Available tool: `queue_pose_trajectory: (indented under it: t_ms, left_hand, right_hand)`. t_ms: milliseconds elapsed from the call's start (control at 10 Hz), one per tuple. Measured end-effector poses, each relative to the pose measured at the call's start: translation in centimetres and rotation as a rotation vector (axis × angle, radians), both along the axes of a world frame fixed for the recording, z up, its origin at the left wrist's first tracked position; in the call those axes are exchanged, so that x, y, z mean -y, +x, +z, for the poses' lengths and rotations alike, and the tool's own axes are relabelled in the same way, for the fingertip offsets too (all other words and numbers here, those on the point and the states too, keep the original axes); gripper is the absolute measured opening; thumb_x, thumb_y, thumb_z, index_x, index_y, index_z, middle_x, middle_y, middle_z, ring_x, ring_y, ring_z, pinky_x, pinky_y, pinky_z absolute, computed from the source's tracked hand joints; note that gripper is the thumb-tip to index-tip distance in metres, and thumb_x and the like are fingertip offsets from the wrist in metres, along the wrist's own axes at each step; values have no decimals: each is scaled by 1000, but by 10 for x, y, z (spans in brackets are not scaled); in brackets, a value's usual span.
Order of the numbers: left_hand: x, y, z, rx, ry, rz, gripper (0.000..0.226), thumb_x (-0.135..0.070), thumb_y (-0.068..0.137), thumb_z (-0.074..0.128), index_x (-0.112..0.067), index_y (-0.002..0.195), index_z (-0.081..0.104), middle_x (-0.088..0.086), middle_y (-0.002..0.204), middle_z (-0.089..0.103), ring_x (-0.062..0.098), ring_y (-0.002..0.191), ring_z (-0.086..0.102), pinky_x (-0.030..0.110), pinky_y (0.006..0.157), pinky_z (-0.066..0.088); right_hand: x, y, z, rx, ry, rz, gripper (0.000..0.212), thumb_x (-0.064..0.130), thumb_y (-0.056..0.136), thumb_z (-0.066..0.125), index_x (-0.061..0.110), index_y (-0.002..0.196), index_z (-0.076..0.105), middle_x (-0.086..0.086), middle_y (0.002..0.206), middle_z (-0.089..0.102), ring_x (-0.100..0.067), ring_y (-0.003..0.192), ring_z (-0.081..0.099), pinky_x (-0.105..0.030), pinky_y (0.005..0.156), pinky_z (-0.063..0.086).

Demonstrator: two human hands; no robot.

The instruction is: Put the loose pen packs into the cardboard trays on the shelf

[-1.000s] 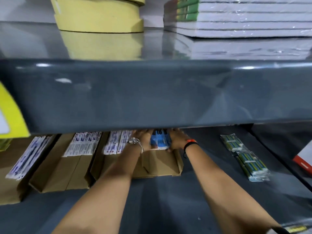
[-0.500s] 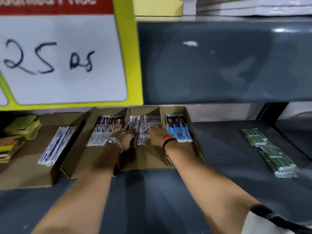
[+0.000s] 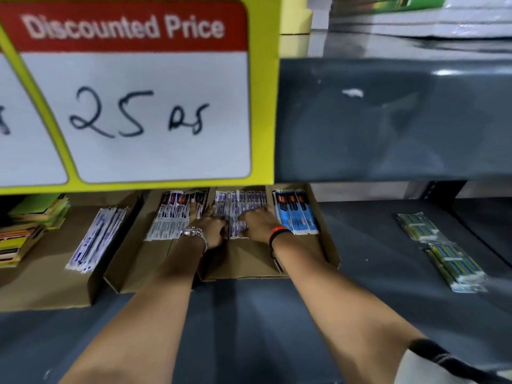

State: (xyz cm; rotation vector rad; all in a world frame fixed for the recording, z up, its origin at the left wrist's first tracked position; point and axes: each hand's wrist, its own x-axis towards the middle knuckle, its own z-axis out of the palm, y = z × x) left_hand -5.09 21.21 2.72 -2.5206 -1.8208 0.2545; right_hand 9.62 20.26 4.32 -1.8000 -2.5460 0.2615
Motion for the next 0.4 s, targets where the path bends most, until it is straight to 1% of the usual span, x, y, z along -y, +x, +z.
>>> queue_pose_trajectory:
  t_ms: [100, 200, 300, 400]
  left_hand:
    - [11, 0, 11, 50, -13, 18, 39, -19, 88, 41, -25, 126, 45, -7, 150, 27, 22, 142, 6, 61, 103, -23]
    - [23, -1, 22, 90, 53, 6, 37, -16, 87, 43, -21, 123, 48, -3, 150, 29, 23, 142, 9, 58, 105, -22]
    - [39, 4, 27, 86, 88, 48, 53, -18, 89, 40, -17, 139, 21, 4, 155, 12, 23, 143, 1, 54, 107, -21]
    - [52, 12, 30, 92, 179, 69, 61, -29, 93, 32, -13, 141, -3, 7, 155, -4, 22, 142, -8, 50, 112, -14]
  right_hand:
    - [8, 7, 12, -37, 34, -49, 37, 27, 89, 56, 11, 123, 59, -11, 128, 62, -26, 125, 52, -45, 115, 19]
    - [18, 16, 20, -30, 88, -95, 34, 24, 92, 51, 11, 122, 59, -10, 130, 61, -25, 128, 48, -45, 116, 17]
    - [35, 22, 24, -26, 135, -93, 37, 23, 95, 44, 10, 129, 51, -10, 139, 51, -24, 136, 37, -47, 119, 12]
    - [51, 24, 23, 20, 223, -85, 47, 21, 97, 37, 9, 143, 32, -9, 154, 30, -22, 145, 19, -47, 121, 5]
